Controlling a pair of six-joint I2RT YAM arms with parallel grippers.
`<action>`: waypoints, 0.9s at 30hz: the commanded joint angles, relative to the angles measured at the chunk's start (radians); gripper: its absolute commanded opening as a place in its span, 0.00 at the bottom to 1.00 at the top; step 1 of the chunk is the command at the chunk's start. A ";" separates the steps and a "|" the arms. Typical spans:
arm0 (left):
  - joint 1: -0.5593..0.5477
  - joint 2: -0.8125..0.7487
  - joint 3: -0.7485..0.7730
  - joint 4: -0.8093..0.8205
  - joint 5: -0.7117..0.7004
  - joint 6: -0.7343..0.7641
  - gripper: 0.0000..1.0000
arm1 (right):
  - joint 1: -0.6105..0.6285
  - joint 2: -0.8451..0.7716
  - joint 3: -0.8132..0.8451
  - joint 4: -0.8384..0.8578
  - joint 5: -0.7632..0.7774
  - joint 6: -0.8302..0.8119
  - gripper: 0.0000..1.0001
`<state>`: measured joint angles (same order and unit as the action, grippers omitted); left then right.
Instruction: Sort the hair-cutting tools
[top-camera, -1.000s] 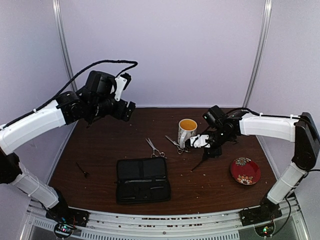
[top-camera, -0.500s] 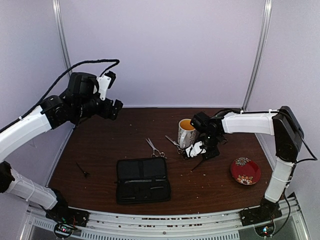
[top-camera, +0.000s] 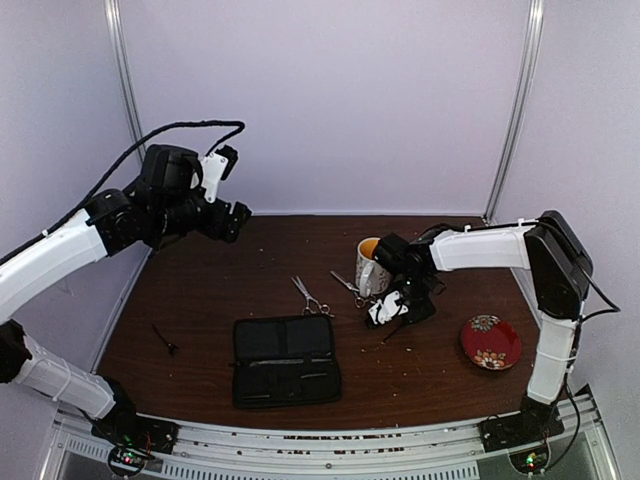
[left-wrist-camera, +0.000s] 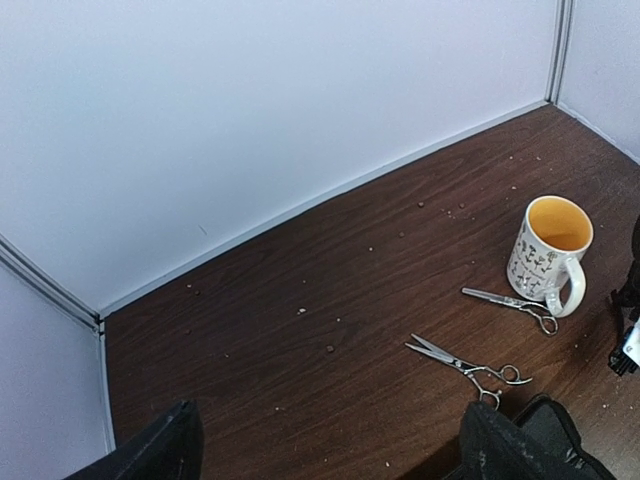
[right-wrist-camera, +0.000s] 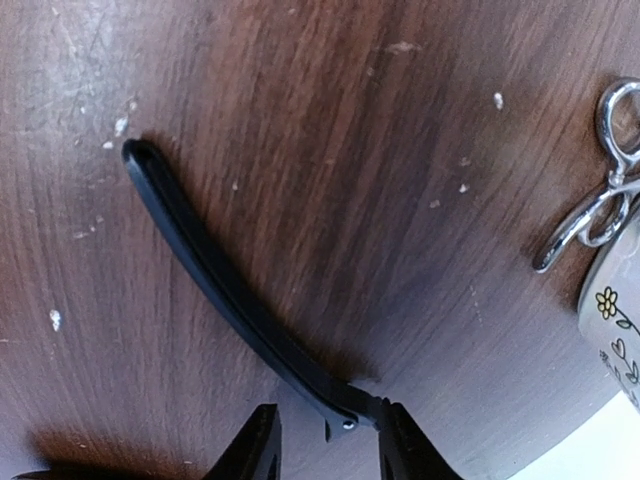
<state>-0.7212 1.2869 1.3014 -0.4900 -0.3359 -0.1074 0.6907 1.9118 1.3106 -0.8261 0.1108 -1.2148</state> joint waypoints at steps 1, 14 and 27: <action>0.006 0.016 0.028 0.014 0.013 -0.009 0.91 | 0.010 0.031 0.013 0.019 0.016 -0.009 0.32; 0.007 0.019 -0.006 0.059 -0.005 -0.016 0.92 | 0.014 0.043 -0.004 0.014 0.000 0.011 0.03; 0.010 0.029 -0.216 -0.059 0.197 -0.346 0.79 | 0.036 -0.254 -0.210 0.107 -0.004 0.242 0.00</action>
<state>-0.7185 1.3529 1.2259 -0.5339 -0.2966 -0.2924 0.7071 1.7840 1.1496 -0.7593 0.1097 -1.0843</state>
